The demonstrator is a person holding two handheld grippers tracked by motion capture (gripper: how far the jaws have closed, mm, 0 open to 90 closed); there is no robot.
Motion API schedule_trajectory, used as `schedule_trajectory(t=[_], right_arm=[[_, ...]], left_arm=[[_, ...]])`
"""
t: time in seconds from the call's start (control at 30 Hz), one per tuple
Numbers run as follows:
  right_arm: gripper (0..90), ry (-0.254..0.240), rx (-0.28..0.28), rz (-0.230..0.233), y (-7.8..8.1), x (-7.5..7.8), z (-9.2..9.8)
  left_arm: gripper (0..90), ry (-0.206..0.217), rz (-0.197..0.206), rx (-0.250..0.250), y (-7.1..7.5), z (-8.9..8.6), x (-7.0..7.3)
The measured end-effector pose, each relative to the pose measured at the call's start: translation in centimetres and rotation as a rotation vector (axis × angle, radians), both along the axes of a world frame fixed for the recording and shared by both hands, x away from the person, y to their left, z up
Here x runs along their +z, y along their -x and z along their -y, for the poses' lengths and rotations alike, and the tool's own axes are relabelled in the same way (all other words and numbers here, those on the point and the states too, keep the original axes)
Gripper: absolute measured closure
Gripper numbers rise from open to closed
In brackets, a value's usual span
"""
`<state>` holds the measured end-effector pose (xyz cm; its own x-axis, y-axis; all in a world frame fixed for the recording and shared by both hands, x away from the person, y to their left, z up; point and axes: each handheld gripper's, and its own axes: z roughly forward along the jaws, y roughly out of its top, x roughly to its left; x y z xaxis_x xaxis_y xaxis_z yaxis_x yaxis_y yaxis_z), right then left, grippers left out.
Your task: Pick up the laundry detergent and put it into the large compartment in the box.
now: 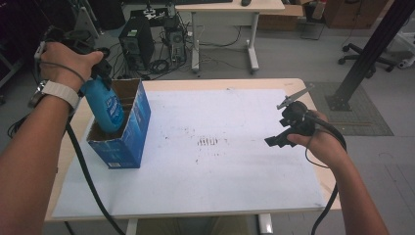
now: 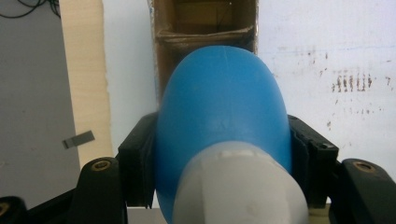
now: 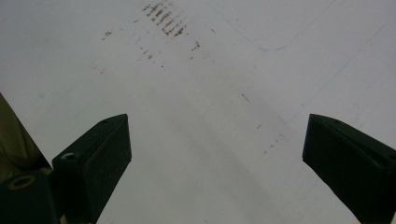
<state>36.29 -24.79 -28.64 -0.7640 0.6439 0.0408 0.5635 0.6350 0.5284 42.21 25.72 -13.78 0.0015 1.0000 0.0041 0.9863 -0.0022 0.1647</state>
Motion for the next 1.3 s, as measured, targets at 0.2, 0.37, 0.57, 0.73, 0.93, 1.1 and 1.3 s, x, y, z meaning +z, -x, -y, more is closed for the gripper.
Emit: schedule_trajectory(t=[0.2,0.37,0.57,0.73,0.93,1.1,1.3], right_arm=[[8.2,0.000,0.001,-0.003,0.0,-0.2,0.0],[8.2,0.001,-0.002,-0.004,0.0,-0.3,0.2],[8.2,-0.001,-0.003,-0.005,0.0,-0.3,0.1],[8.2,-0.001,-0.002,-0.005,0.0,-0.4,0.1],[8.2,-0.001,-0.001,-0.007,0.0,-0.5,0.1],[8.2,-0.002,-0.003,-0.009,0.0,-0.6,0.1],[8.2,-0.002,-0.002,-0.010,-0.1,-0.6,0.0]], left_arm=[[37.3,-0.004,-0.006,-0.005,-0.2,0.1,-0.9],[37.3,-0.002,-0.011,-0.005,-0.3,0.1,-1.8],[37.3,0.001,-0.025,-0.004,-0.4,0.0,-2.9],[37.3,-0.003,-0.030,-0.004,-0.5,-0.2,-3.8],[37.3,-0.005,-0.030,-0.006,-0.5,-0.3,-4.9],[37.3,-0.002,-0.034,-0.008,-0.5,-0.4,-5.6],[37.3,-0.001,-0.035,-0.014,-0.5,-0.2,-6.3]])
